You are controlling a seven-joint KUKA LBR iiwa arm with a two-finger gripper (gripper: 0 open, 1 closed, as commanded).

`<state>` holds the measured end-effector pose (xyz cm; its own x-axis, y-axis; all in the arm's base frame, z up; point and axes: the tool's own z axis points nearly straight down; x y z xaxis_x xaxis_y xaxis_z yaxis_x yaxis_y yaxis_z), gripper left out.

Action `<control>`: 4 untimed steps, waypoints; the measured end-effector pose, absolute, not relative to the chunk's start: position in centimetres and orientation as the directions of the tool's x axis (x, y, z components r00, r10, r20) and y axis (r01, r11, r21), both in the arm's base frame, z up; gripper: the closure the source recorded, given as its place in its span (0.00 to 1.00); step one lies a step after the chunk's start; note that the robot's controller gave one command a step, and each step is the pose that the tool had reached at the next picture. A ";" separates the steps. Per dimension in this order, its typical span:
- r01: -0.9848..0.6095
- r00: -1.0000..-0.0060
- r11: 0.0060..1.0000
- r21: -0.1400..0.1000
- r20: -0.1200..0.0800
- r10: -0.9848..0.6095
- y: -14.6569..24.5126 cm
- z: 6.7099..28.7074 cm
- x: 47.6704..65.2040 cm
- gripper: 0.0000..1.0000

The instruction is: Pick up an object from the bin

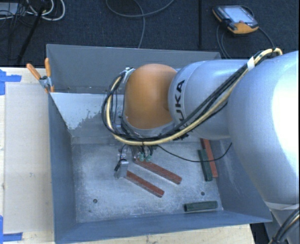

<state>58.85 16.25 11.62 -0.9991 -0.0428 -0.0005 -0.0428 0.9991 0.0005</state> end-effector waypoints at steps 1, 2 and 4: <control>-0.057 -0.998 0.998 0.002 0.000 -0.057 11.7 10.8 59.6 0.00; 0.047 -0.999 0.999 -0.002 0.000 0.047 9.0 7.3 59.3 0.00; 0.070 -0.998 0.998 -0.001 0.002 0.070 11.0 7.3 50.2 0.00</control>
Offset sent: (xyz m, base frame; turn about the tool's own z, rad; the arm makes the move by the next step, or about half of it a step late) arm 0.0032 -0.0702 -0.0458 0.0897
